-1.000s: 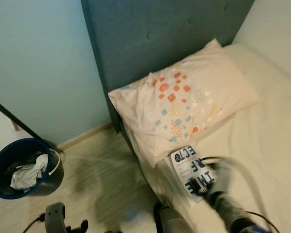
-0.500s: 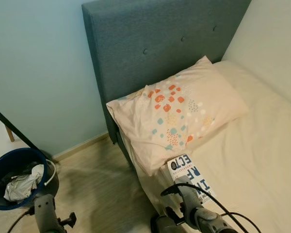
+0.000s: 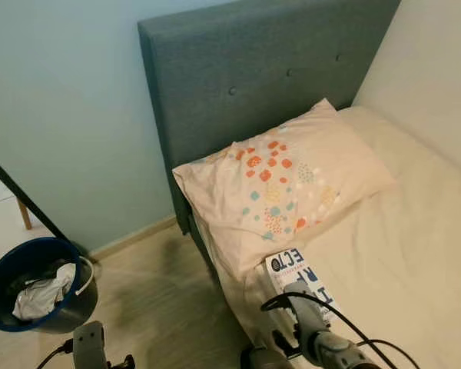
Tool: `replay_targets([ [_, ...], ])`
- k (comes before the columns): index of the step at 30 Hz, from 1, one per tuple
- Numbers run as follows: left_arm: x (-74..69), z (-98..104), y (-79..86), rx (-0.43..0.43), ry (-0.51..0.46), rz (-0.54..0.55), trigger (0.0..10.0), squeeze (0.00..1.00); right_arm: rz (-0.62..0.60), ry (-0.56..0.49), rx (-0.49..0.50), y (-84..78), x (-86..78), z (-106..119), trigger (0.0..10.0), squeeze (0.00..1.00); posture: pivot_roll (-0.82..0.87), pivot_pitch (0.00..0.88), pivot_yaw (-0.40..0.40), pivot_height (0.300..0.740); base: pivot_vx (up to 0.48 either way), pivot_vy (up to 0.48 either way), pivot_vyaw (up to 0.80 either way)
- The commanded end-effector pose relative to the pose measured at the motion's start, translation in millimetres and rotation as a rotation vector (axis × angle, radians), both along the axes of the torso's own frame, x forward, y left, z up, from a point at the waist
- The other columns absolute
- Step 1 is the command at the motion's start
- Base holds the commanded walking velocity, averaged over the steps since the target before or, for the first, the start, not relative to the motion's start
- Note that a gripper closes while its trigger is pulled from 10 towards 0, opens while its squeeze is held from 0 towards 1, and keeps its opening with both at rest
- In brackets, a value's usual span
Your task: Clean up the room
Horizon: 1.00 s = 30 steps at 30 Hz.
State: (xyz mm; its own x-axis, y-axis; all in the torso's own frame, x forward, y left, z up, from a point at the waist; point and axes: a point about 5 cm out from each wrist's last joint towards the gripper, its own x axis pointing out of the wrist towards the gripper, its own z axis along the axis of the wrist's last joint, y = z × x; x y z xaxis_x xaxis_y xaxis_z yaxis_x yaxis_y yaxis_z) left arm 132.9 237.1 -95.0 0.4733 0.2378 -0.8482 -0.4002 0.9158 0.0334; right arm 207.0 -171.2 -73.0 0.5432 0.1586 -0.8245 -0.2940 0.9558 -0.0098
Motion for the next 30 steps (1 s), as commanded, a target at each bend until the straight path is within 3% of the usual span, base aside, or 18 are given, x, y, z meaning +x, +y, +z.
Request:
replay_targets([
  [1,-9.0,-3.8,-1.8,-0.005,0.040,-0.002,10.0,0.00,-0.022,0.040,-0.009,-3.8,-10.1,-5.5,10.0,0.00,-0.04,0.000,0.033,0.740,-0.292,0.000,0.00],
  [30,-12.1,-5.1,-3.2,-0.005,0.055,-0.020,10.0,0.00,-0.041,0.055,-0.019,-6.5,-12.3,-6.6,10.0,0.00,-0.05,0.005,0.038,0.740,-0.313,0.000,0.00],
])
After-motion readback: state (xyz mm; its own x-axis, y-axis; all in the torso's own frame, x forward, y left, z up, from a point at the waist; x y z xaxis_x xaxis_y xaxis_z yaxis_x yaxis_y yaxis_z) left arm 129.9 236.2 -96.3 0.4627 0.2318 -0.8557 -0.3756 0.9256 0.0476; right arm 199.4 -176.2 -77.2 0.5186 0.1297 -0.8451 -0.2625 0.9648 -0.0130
